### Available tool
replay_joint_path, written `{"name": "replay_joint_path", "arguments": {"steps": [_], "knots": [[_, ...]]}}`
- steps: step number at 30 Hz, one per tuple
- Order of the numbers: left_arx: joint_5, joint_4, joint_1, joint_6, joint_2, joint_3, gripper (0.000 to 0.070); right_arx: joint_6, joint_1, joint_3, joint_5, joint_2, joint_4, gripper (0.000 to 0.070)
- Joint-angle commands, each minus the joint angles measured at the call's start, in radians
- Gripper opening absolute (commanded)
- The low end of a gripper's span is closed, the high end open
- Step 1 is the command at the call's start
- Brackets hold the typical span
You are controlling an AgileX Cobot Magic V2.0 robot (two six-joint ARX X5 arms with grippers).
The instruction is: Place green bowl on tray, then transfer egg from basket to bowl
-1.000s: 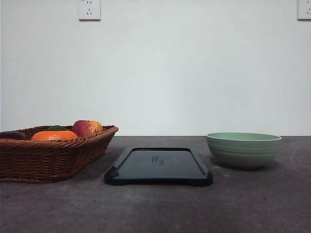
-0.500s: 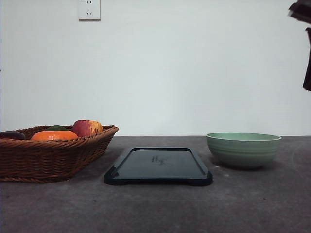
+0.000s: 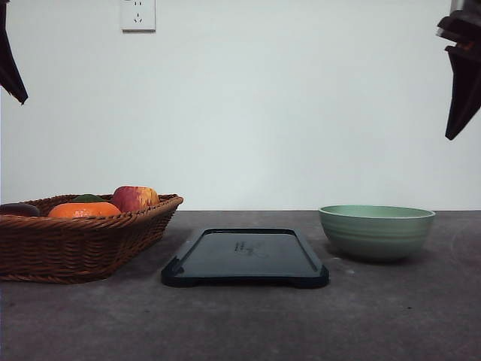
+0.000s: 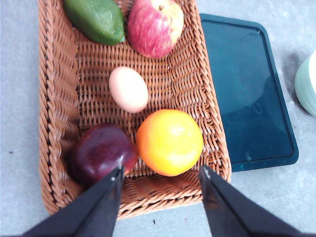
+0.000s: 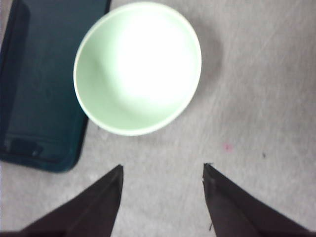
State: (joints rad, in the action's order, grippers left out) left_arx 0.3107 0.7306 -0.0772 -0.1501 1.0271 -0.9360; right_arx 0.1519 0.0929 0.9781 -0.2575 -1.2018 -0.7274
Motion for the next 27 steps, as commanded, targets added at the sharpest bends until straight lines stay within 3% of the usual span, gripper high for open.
{"name": "replay_joint_path", "arguments": {"steps": [1,16,27], "knots": [[0.004,-0.011,-0.003,0.007,0.006,-0.021,0.0312,0.009,0.003,0.04,0.007,-0.044,-0.005,0.0321],[0.004,-0.022,-0.003,0.008,0.006,-0.021,0.0311,-0.027,0.001,0.319,0.031,-0.438,-0.045,0.0321],[0.004,-0.051,-0.003,0.008,0.006,-0.021,0.0311,-0.033,0.001,0.392,0.049,-0.606,-0.032,0.0319]]}}
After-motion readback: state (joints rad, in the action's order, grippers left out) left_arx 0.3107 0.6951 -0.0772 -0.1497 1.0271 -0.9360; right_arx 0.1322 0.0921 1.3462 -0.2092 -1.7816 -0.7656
